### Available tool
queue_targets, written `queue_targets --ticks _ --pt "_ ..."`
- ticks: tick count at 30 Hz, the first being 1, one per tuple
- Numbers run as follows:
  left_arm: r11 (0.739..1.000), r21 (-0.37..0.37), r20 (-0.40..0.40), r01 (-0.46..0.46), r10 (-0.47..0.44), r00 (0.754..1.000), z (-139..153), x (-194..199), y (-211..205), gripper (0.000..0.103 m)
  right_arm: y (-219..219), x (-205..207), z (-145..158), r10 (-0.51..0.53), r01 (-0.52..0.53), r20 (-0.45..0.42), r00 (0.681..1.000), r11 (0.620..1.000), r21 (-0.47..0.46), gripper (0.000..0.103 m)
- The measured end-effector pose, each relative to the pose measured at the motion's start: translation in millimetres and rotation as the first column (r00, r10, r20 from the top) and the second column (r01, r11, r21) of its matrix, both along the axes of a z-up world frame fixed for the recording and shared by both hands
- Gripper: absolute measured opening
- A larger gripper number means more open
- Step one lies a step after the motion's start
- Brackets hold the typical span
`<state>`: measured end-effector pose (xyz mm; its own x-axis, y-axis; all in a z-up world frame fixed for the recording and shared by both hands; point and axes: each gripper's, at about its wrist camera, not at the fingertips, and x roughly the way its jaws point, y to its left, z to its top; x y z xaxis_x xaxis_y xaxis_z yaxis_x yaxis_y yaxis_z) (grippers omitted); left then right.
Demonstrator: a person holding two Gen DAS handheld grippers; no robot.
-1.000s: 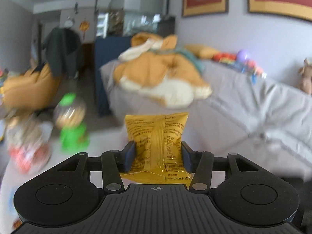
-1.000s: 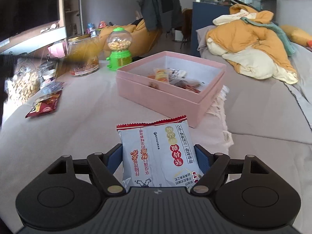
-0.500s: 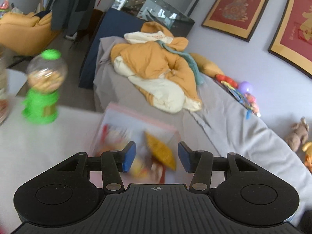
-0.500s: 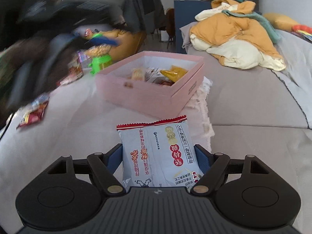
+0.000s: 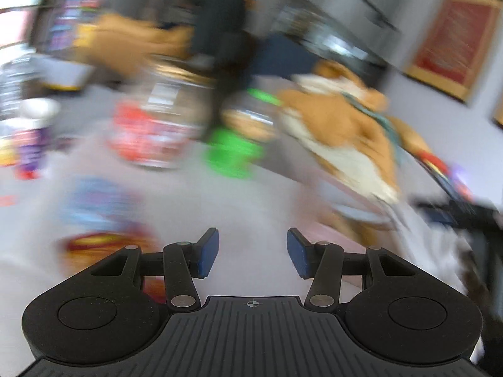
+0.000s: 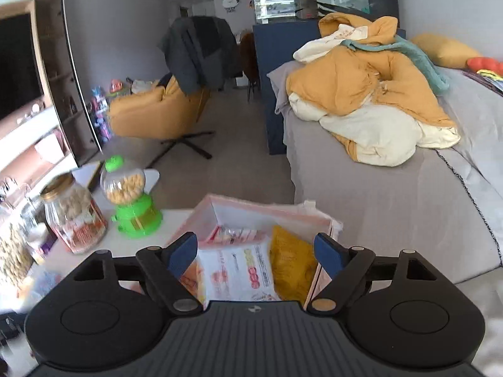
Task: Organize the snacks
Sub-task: 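Carry both packets over the pink box and open both tools to drop them, then grasp the red snack packet with the right tool while the left tool grasps the blue Peppa Pig packet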
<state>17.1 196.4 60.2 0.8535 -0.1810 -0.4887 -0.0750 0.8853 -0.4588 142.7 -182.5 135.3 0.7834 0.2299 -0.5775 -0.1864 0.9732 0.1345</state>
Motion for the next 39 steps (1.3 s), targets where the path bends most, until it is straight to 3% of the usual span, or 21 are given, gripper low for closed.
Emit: queue_targets --ticks 4,8,12,17,21,22,26,29,31,33,35,39 --pt "0.987 -0.004 -0.026 -0.161 0.161 0.987 -13.7 -7.7 56.7 0.053 25.4 -7.6 -27.1 0.056 -0.054 -0.082 0.995 0.998 0.022 0.082" --pt "0.979 0.023 -0.052 -0.205 0.206 0.977 -18.4 1.4 89.3 0.053 85.4 -15.6 -46.5 0.194 -0.197 -0.129 0.973 0.98 -0.014 0.082" --pt "0.975 0.026 -0.075 -0.221 0.222 0.972 -30.4 14.4 110.3 0.053 153.9 -29.7 -67.7 0.363 -0.368 -0.194 0.911 0.93 0.013 0.082" --pt "0.978 0.023 -0.033 -0.207 0.208 0.978 -30.3 38.4 116.2 0.053 233.9 -48.0 -97.3 0.553 -0.54 -0.277 0.786 0.832 0.13 0.082" --pt "0.988 0.061 -0.054 -0.143 0.147 0.988 -33.4 75.5 118.8 0.053 292.9 -50.7 -118.6 0.578 -0.574 -0.309 0.755 0.811 0.115 0.083" --pt "0.99 0.063 -0.068 -0.126 0.13 0.989 -36.1 83.3 118.2 0.053 301.7 -51.3 -120.3 0.578 -0.576 -0.29 0.763 0.811 0.101 0.091" --pt "0.993 0.091 -0.105 -0.069 0.079 0.991 -49.3 93.6 112.7 0.053 330.6 -68.8 -123.2 0.597 -0.624 -0.231 0.768 0.779 -0.061 0.092" --pt "0.995 0.102 -0.103 -0.02 0.03 0.994 -46.3 75.8 104.6 0.052 321.0 -88.4 -123.7 0.621 -0.652 -0.205 0.757 0.738 -0.174 0.083" --pt "0.999 0.051 -0.118 0.007 -0.001 0.993 -43.3 58.1 100.4 0.052 300.1 -100.1 -121.7 0.633 -0.659 -0.184 0.752 0.728 -0.19 0.076" --pt "0.999 -0.021 -0.134 0.039 -0.042 0.99 -43.8 41.7 93.9 0.051 272.5 -102.7 -118.0 0.62 -0.647 -0.191 0.761 0.745 -0.158 0.073" --pt "0.992 -0.087 -0.133 0.094 -0.105 0.986 -45.3 30.6 85.7 0.051 247.0 -104.5 -116.4 0.58 -0.607 -0.186 0.793 0.779 -0.16 0.073" --pt "0.969 -0.12 -0.152 0.217 -0.234 0.96 -45.9 21.1 61.5 0.05 200.1 -105.7 -114.7 0.483 -0.509 -0.176 0.858 0.846 -0.159 0.073"
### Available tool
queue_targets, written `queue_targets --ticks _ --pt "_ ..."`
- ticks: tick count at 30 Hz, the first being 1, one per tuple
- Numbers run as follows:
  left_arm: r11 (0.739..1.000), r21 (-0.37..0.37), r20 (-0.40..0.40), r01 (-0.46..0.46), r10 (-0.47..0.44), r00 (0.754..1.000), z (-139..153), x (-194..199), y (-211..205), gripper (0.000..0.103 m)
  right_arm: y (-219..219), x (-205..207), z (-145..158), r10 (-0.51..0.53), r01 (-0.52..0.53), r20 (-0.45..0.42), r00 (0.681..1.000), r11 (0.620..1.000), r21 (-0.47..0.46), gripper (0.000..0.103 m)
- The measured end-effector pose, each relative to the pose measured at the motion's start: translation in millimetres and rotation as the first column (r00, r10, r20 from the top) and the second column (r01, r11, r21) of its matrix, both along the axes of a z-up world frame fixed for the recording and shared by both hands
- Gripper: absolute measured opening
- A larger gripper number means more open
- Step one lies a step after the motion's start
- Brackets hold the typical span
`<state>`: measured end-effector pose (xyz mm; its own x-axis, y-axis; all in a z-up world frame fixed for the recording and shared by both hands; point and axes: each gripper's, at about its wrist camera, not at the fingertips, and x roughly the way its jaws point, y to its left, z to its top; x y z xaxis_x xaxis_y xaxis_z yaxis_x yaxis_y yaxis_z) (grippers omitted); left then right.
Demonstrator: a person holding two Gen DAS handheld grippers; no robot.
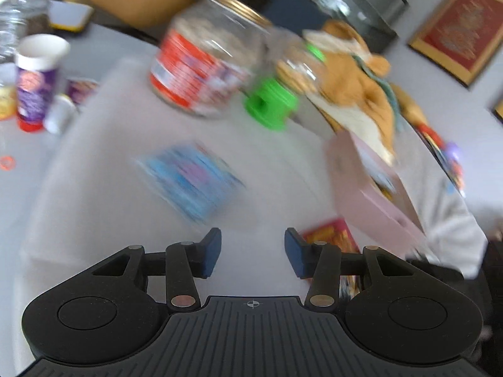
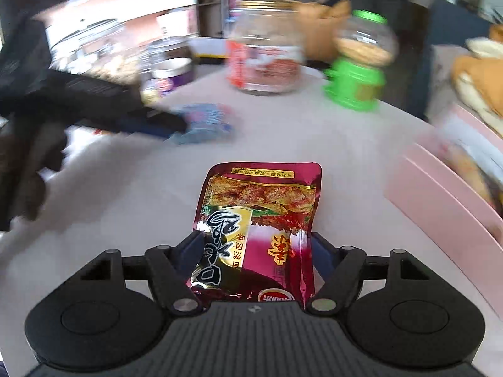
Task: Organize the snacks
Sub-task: 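Grasp the red snack packet with the right tool while the left tool grasps the blue Peppa Pig packet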
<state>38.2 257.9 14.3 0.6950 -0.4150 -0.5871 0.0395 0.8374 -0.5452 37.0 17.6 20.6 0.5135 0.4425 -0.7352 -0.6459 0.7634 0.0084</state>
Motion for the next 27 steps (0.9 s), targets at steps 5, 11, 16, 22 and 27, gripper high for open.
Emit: queue_targets --ticks 5,11,16,22,27 --pt "0.944 0.309 0.179 -0.117 0.063 0.982 30.2 -8.2 -24.1 0.05 -43.4 0.0 4.0 -0.106 0.106 0.004 0.994 0.994 0.021 0.074" --pt "0.724 0.689 0.048 0.029 -0.086 0.995 23.0 33.2 -65.1 0.051 -59.6 -4.2 -9.9 -0.115 0.115 0.035 0.993 0.993 0.011 0.088" --pt "0.725 0.672 -0.039 0.153 -0.171 0.984 11.9 47.0 -73.2 0.072 -63.2 -6.3 -21.8 -0.125 0.123 0.043 0.991 0.991 0.056 0.093" --pt "0.748 0.664 0.035 0.023 -0.061 0.997 3.2 68.6 -42.5 0.073 -61.0 -5.8 -23.7 -0.128 0.125 0.048 0.991 0.99 0.062 0.093" --pt "0.852 0.524 0.02 -0.012 0.002 1.0 -4.1 81.7 -10.6 0.08 -61.0 -6.3 -24.2 -0.132 0.129 0.05 0.99 0.99 0.065 0.093"
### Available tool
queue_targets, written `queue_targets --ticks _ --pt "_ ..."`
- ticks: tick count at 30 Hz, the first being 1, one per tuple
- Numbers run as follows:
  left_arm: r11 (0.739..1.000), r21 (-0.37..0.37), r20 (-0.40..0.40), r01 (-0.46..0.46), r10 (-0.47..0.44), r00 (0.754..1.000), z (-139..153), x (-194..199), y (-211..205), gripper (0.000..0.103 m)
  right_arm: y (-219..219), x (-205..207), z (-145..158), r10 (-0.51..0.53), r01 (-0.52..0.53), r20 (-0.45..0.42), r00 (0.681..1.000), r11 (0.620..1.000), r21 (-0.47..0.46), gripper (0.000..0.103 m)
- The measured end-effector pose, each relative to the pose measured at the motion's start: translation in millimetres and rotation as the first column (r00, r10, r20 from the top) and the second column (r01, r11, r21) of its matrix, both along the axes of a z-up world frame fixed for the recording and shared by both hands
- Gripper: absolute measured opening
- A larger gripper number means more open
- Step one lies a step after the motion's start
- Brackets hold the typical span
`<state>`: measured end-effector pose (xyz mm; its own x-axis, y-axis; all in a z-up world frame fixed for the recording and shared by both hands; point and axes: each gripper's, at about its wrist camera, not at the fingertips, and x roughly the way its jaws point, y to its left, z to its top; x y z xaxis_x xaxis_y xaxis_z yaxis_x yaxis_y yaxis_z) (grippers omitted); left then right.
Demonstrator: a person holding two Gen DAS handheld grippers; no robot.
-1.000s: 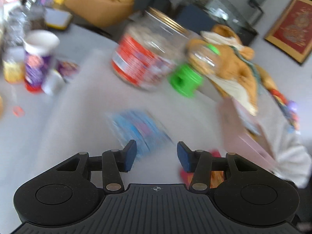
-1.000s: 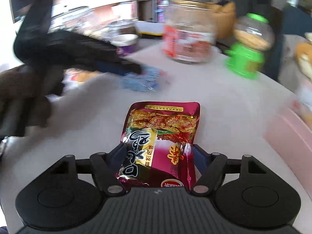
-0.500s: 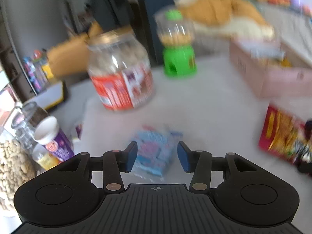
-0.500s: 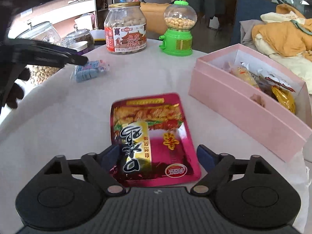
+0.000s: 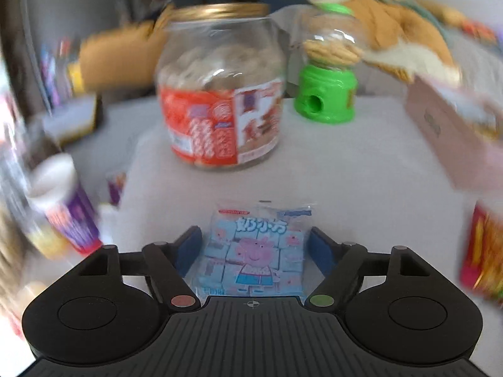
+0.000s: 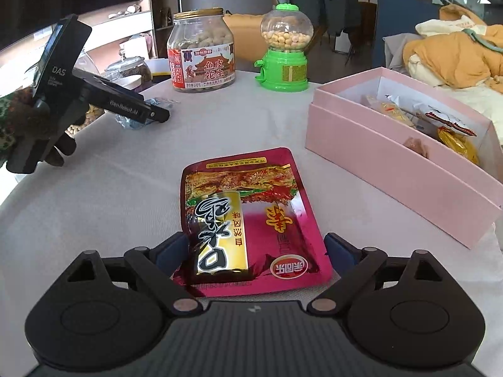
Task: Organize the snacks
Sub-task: 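Grasp the red snack packet with the right tool while the left tool grasps the blue Peppa Pig packet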
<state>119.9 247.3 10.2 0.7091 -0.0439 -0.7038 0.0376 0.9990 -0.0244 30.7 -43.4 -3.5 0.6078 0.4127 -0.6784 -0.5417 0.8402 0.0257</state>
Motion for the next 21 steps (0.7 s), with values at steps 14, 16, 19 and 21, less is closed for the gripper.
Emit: queue_targets --ticks 14,16,19,21 --pt "0.986 -0.122 0.022 0.112 -0.11 0.994 23.9 -101.1 -92.8 0.065 -0.5 -0.1 0.5 0.0 0.0 -0.001 1.0 1.0 0.004 0.094" --pt "0.994 -0.081 0.019 0.077 -0.076 0.997 19.9 -119.8 -111.3 0.065 -0.3 0.0 0.7 0.0 0.0 -0.001 1.0 1.0 0.004 0.094" --pt "0.999 -0.039 0.005 0.029 -0.029 1.0 7.6 -135.4 -125.8 0.066 -0.3 0.0 0.6 0.0 0.0 -0.001 1.0 1.0 0.004 0.094" --pt "0.999 -0.031 0.034 0.006 -0.005 0.999 2.0 -138.8 -126.3 0.066 -0.3 0.1 0.7 0.0 0.0 -0.001 1.0 1.0 0.004 0.094"
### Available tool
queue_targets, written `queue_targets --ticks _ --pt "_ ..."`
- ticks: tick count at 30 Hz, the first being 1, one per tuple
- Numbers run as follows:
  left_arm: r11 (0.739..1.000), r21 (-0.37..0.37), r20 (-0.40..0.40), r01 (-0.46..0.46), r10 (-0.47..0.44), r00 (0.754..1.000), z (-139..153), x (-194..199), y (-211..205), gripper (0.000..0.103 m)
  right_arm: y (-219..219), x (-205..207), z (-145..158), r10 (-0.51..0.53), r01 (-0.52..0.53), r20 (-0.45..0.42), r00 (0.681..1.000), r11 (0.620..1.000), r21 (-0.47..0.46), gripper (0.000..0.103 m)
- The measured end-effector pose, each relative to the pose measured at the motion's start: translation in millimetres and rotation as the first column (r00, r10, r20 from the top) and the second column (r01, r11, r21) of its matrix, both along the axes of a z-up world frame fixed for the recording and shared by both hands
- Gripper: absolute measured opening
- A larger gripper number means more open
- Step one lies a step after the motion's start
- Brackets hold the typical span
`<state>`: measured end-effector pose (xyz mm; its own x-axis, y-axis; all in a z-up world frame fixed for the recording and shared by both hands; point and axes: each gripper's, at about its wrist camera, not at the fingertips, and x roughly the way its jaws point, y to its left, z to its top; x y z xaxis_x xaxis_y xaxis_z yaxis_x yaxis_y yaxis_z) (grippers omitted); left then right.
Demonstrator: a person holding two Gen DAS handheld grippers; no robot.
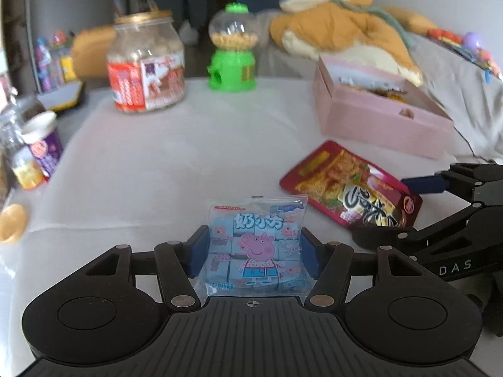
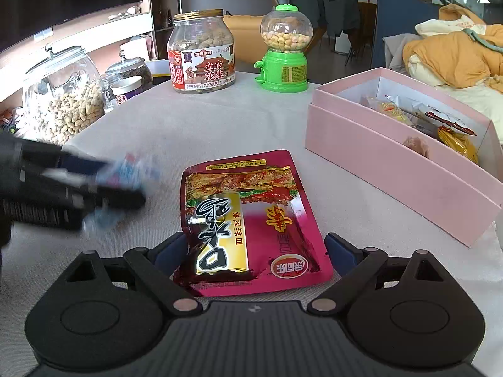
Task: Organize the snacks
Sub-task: 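Grasp the red snack packet with the right tool while the left tool grasps the blue Peppa Pig packet, then lift the red packet with the right tool while the left tool holds the blue packet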
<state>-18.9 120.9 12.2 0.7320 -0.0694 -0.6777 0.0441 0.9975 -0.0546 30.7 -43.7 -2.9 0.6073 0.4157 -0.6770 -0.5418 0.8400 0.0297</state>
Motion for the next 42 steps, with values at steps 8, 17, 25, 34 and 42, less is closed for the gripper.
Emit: queue_targets --ticks 8,17,25,34,42 --pt "0.999 0.014 0.072 -0.037 0.036 0.997 -5.6 -10.4 -3.4 0.066 2.6 2.4 -0.5 -0.006 0.006 -0.003 1.0 1.0 -0.006 0.099" --pt "0.999 -0.006 0.083 -0.05 0.05 0.995 -5.9 -11.1 -1.0 0.066 3.9 7.6 0.3 -0.005 0.005 -0.018 1.0 1.0 -0.02 0.094" --pt "0.998 0.034 0.064 -0.047 0.045 0.997 -4.2 -14.6 -10.8 0.066 -36.2 -25.9 7.4 -0.139 0.139 -0.01 0.99 0.989 -0.054 0.084" --pt "0.998 -0.049 0.032 0.026 -0.024 0.999 -0.2 -24.8 -29.3 0.066 -60.5 -40.5 5.7 -0.17 0.168 -0.053 0.984 0.985 -0.039 0.096" --pt "0.998 -0.058 0.001 0.02 -0.02 1.0 17.2 -27.7 -36.0 0.065 -42.5 -6.3 1.1 -0.2 0.199 -0.046 0.979 0.979 -0.035 0.103"
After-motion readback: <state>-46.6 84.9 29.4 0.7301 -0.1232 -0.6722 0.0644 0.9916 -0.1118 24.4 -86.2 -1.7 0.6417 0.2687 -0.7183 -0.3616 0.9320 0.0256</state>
